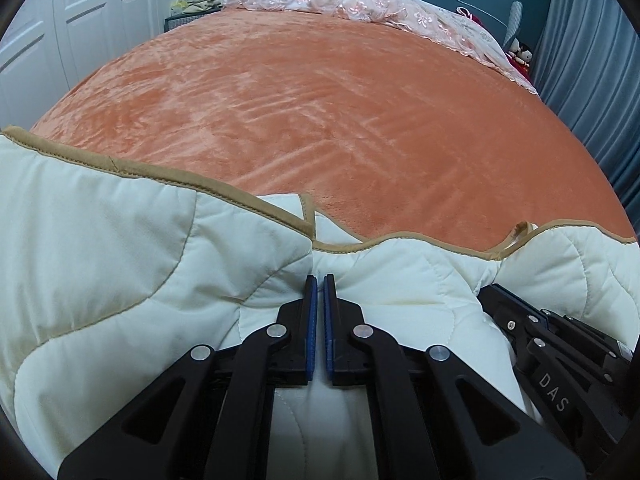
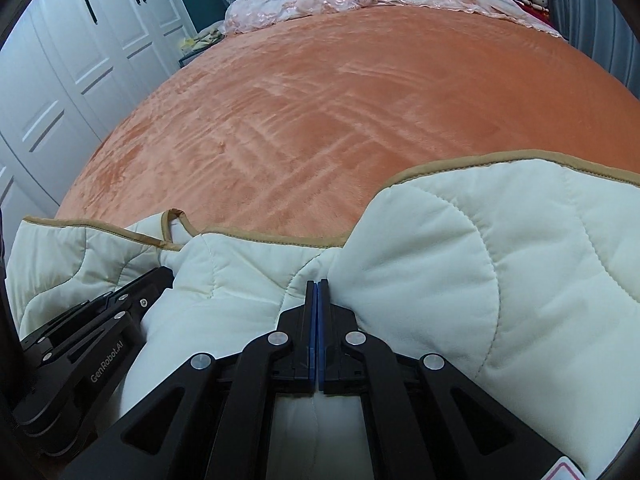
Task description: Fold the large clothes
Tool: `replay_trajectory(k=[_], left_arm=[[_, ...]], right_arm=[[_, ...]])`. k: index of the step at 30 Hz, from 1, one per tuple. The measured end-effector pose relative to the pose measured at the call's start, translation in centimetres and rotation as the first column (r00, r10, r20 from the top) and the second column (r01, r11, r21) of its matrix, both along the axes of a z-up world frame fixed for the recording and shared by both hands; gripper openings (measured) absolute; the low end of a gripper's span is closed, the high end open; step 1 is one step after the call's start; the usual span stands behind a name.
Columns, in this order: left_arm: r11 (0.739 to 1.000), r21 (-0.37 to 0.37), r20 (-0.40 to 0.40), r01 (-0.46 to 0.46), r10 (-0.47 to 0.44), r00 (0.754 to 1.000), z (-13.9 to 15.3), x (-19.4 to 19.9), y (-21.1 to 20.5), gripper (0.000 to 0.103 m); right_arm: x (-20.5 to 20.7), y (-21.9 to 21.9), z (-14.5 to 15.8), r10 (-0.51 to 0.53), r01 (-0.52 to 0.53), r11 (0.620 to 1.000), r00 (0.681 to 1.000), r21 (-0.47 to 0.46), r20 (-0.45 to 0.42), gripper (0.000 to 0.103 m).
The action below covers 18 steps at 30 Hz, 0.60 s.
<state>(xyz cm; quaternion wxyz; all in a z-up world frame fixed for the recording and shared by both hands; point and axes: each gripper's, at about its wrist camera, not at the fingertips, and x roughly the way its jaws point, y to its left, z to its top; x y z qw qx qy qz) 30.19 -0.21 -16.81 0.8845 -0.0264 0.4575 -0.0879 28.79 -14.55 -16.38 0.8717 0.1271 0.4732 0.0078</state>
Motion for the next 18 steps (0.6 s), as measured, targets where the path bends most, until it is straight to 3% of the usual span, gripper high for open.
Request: replay_trajectory(k=[18], left_arm=[[0.998, 0.059, 0.037, -0.004, 0.002, 0.999, -0.35, -0.24, -0.95, 0.001]], right_arm=[[0.48, 0.56, -0.35, -0.001, 0.001, 0.999, 1.000, -0.033, 0.028, 0.000]])
